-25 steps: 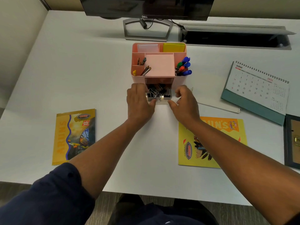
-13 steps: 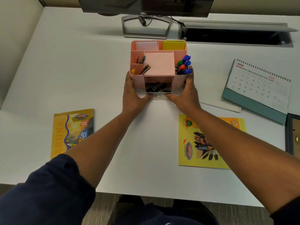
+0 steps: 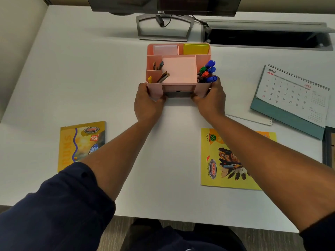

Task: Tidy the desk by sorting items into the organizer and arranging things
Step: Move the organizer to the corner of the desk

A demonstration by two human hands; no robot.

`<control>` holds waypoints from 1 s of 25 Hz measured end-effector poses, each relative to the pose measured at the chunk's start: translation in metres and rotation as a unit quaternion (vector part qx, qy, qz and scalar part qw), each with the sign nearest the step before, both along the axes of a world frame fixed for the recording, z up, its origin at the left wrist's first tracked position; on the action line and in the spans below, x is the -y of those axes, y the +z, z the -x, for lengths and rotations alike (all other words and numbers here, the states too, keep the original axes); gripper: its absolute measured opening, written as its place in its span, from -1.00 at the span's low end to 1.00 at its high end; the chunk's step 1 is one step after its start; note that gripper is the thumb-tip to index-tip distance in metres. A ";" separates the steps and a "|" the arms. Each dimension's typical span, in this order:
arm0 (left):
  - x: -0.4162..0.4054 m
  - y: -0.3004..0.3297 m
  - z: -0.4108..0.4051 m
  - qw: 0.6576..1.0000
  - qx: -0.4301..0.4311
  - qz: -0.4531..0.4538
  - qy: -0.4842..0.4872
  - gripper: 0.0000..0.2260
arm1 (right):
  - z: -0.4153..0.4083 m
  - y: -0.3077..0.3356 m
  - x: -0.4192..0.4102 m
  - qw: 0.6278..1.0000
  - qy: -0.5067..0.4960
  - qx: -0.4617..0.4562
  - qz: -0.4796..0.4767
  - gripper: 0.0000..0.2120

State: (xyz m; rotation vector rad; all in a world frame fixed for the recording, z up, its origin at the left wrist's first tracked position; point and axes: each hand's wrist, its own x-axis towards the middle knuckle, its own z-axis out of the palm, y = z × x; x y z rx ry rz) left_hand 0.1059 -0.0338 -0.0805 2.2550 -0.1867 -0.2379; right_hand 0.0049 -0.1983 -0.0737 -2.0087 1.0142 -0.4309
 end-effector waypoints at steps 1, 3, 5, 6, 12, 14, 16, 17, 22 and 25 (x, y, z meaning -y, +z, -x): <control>0.000 0.001 0.000 1.000 -0.002 -0.002 -0.003 -0.48 | -0.001 0.001 0.000 1.000 0.003 -0.003 -0.005 -0.34; -0.002 0.000 -0.001 1.000 -0.017 0.012 -0.022 -0.52 | 0.001 0.001 0.002 0.999 0.017 -0.012 -0.033 -0.39; -0.006 0.001 -0.003 0.996 -0.056 0.071 -0.027 -0.60 | 0.007 0.001 0.005 0.997 0.031 0.002 -0.073 -0.48; -0.008 0.002 -0.006 0.990 -0.081 0.116 -0.012 -0.65 | 0.011 0.002 0.007 0.995 0.024 0.022 -0.090 -0.50; 0.003 0.029 -0.040 0.931 -0.222 0.289 0.030 -0.56 | -0.005 0.022 0.033 0.917 -0.121 0.165 -0.343 -0.62; 0.011 0.031 -0.046 0.923 -0.236 0.304 0.008 -0.59 | -0.014 0.027 0.035 0.900 -0.095 0.190 -0.382 -0.69; 0.017 0.026 -0.049 0.918 -0.245 0.312 0.010 -0.60 | -0.019 0.026 0.033 0.890 -0.059 0.207 -0.402 -0.72; 0.019 0.023 -0.052 0.915 -0.248 0.317 0.015 -0.60 | -0.021 0.023 0.033 0.883 -0.053 0.216 -0.414 -0.71; 0.025 0.018 -0.057 0.909 -0.252 0.330 0.025 -0.68 | -0.027 0.013 0.033 0.886 -0.058 0.200 -0.413 -0.65; 0.022 0.022 -0.057 0.911 -0.250 0.327 0.016 -0.70 | -0.027 0.015 0.027 0.892 -0.046 0.198 -0.404 -0.65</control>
